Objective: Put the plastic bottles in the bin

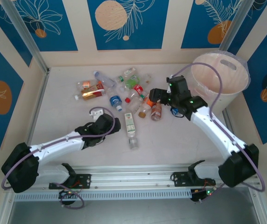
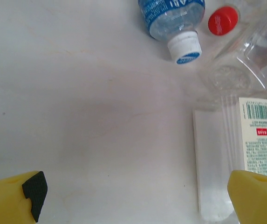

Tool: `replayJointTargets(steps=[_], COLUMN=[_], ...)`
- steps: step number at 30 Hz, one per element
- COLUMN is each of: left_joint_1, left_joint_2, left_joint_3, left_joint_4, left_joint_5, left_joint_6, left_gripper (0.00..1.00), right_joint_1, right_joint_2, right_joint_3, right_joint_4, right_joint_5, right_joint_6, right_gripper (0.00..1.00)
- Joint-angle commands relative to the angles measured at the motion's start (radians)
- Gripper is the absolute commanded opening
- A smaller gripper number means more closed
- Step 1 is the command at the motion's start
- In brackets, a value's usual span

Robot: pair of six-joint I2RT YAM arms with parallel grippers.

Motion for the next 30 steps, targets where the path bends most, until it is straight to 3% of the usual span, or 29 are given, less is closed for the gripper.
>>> replayJointTargets(steps=[1,13,17,27,30], left_joint_1=[0.019,0.059,0.071,0.096,0.099], left_joint_2=[-0.023,-0.031,-0.026,-0.003,0.007], left_joint_3=[-0.033,-0.055,-0.059,-0.052,-0.052], left_joint_4=[0.035,0.080,0.080,0.099,0.109], left_joint_5=[-0.027,0.023,0.023,0.054,0.059], left_joint_6=[-0.006,0.030,0.030,0.040,0.036], left_gripper=[1.00,1.00,1.00,1.00,1.00], right_joint_1=[0.008,0.009,0.010,0.009,0.014], right_joint_2=[0.088,0.417,0.457,0.523,0.498], right_joint_3=[-0.013,0.031,0.002,0.002,-0.032], right_joint_4=[-0.067,0.009,0.058,0.081,0.120], right_joint_5=[0.071,0.037,-0.004,0.030,0.037], right_joint_6=[0.073,0.115,0.110,0.086,0.058], right_gripper=[0.97,0.82,0.73,0.72,0.66])
